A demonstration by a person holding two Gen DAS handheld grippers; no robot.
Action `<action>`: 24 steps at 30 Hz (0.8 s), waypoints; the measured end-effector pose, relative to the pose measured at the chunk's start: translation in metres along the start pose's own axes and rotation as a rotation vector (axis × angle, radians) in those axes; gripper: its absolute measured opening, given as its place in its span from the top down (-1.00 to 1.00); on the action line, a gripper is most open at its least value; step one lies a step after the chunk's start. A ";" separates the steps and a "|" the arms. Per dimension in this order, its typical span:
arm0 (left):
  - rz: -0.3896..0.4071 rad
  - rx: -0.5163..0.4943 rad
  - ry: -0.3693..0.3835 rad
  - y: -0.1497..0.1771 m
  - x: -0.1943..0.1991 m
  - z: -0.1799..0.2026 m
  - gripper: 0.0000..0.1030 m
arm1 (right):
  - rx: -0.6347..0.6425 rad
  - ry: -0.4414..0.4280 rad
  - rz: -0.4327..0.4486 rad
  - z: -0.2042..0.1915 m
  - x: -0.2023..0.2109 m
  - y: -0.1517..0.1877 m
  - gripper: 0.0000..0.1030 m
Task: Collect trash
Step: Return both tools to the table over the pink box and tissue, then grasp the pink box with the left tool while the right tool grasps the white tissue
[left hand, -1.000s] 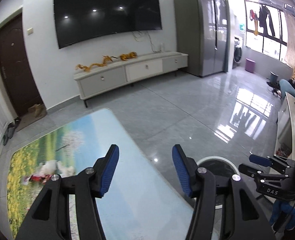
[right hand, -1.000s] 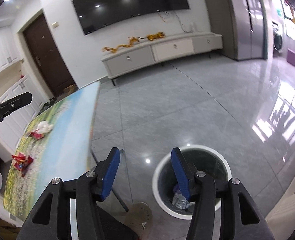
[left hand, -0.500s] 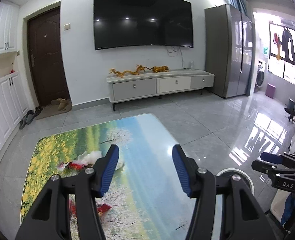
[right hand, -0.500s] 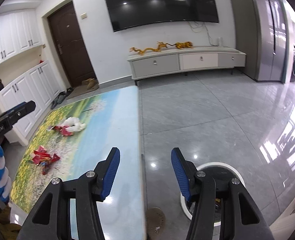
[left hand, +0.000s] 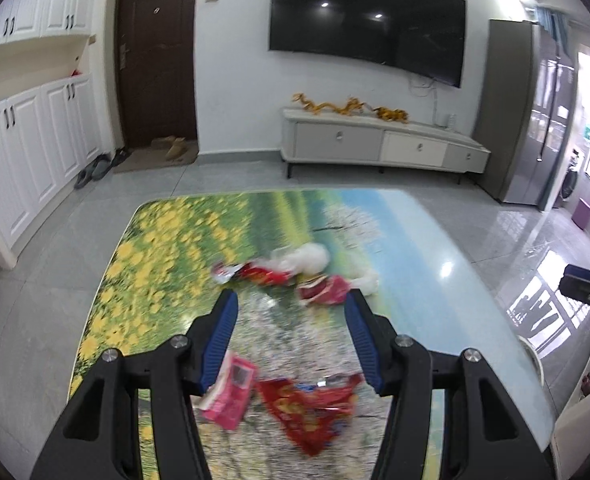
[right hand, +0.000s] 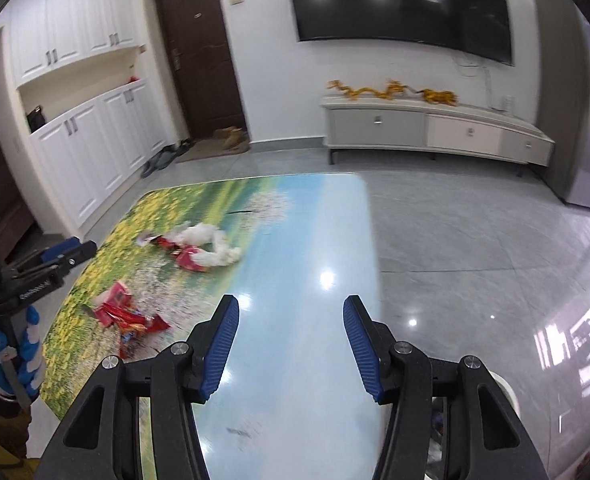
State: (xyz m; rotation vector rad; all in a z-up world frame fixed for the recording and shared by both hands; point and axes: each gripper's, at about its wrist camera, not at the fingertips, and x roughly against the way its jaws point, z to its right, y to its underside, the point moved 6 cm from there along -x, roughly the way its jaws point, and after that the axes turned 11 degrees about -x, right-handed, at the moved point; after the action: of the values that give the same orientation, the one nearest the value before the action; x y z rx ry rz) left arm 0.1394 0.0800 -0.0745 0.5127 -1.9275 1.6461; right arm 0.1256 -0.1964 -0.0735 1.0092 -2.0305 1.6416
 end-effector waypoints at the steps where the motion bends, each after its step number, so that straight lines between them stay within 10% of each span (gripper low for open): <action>1: -0.025 0.015 -0.012 0.005 -0.008 -0.011 -0.04 | 0.010 -0.014 -0.011 -0.006 -0.009 -0.002 -0.01; 10: -0.111 0.022 0.073 0.017 -0.051 -0.025 -0.04 | 0.075 -0.117 -0.145 -0.045 -0.101 -0.011 -0.01; 24: -0.157 -0.406 0.347 -0.013 -0.112 0.044 -0.02 | 0.048 -0.231 -0.246 -0.062 -0.197 -0.028 -0.01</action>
State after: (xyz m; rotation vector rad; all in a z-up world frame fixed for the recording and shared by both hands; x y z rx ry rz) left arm 0.2276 0.0278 -0.1393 0.1937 -1.8367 1.1170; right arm 0.2709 -0.0789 -0.1653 1.4620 -1.9176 1.5095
